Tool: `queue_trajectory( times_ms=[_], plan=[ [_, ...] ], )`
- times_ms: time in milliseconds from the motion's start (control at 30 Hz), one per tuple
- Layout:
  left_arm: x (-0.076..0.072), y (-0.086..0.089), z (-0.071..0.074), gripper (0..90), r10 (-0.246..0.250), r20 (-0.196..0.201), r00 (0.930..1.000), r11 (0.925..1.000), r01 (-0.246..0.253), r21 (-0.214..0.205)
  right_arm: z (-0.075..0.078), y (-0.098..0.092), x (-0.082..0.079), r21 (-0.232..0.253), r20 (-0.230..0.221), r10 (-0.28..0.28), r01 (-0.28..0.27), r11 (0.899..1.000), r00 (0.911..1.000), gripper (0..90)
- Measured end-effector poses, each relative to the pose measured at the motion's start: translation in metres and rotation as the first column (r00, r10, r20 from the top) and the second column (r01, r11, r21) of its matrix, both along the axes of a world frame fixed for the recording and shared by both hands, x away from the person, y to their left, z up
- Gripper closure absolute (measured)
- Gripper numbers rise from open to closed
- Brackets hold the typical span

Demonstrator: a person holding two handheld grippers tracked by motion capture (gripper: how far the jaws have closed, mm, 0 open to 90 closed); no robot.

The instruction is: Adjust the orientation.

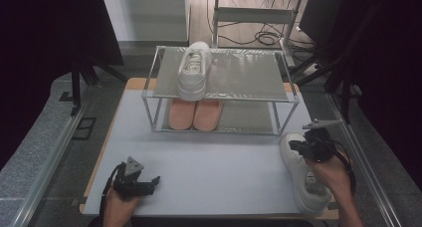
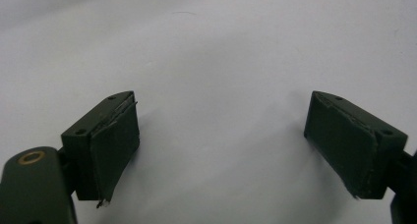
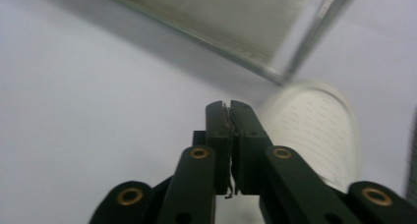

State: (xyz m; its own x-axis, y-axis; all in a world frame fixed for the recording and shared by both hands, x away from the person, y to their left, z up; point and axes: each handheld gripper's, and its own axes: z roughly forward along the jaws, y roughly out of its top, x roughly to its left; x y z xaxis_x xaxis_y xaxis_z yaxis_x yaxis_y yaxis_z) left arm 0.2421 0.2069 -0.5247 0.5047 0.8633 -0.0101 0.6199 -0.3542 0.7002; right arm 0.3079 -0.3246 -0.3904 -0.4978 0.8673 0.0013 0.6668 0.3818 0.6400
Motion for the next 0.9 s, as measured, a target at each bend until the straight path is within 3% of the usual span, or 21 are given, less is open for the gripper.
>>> queue_trajectory(
  times_ms=[267,600,900],
  plan=[
    [0.000,0.000,0.000,13.4,0.002,-0.002,1.0000,1.0000,-0.002,-0.001,-0.007,-0.032,-0.004,-0.023,-0.015,-0.104,0.103,0.994,0.9945,89.8],
    [0.000,0.000,0.000,13.4,0.002,-0.002,1.0000,1.0000,-0.002,-0.002,-0.026,-0.069,-0.012,-0.046,-0.041,-0.219,0.217,0.975,0.9750,89.8],
    [0.000,0.000,0.000,13.4,0.002,-0.002,1.0000,1.0000,-0.002,-0.002,-0.053,-0.083,-0.014,-0.040,-0.105,-0.240,0.237,0.971,0.9650,89.8]
  ],
)
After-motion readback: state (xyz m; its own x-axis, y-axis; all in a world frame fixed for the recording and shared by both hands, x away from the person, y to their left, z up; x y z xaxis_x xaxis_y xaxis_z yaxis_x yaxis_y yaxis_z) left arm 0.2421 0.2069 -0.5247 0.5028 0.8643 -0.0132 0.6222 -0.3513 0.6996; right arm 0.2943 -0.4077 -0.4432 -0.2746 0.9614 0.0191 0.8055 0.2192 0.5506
